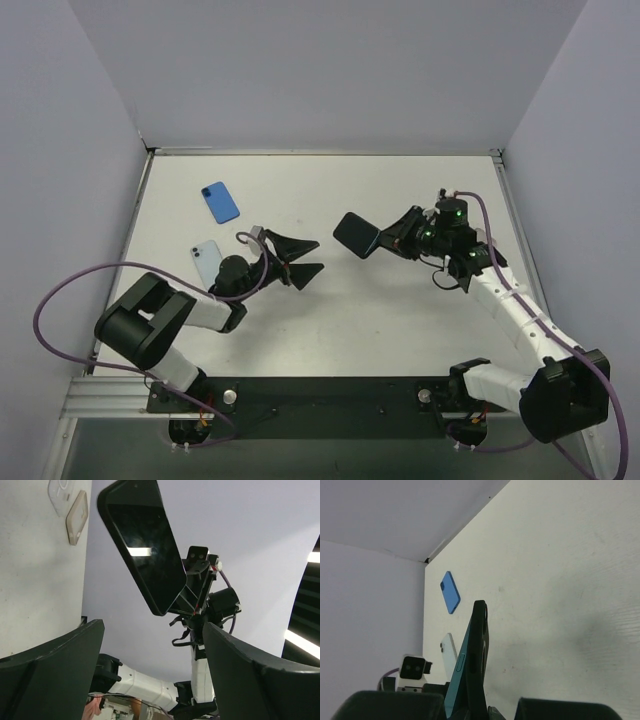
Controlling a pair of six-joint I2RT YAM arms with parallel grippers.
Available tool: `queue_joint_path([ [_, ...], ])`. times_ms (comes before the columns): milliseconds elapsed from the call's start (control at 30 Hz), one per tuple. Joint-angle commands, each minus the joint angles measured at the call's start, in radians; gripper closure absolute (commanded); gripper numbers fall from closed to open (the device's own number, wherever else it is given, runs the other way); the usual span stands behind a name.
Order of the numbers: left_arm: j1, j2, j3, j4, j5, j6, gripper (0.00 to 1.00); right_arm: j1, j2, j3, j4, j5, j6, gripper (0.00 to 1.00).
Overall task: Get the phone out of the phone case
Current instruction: Remove the phone case from the phone.
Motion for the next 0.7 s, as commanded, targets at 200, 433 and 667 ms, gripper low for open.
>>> queue_joint_path([
  [200,-0.011,-0.211,0.164,-0.524,0.051,0.370,0.06,0.286,0.045,0.239,-0.431,0.579,-0.488,1.00],
  [433,-0.031,-0.269,0.378,-1.041,-0.034,0.576,0.03,0.422,0.082,0.159,-0.438,0.797,-0.540,1.00],
  [667,-0.056,-0.156,0.396,-1.068,0.027,0.575,0.03,0.506,0.148,0.116,-0.398,0.840,-0.534,1.00],
])
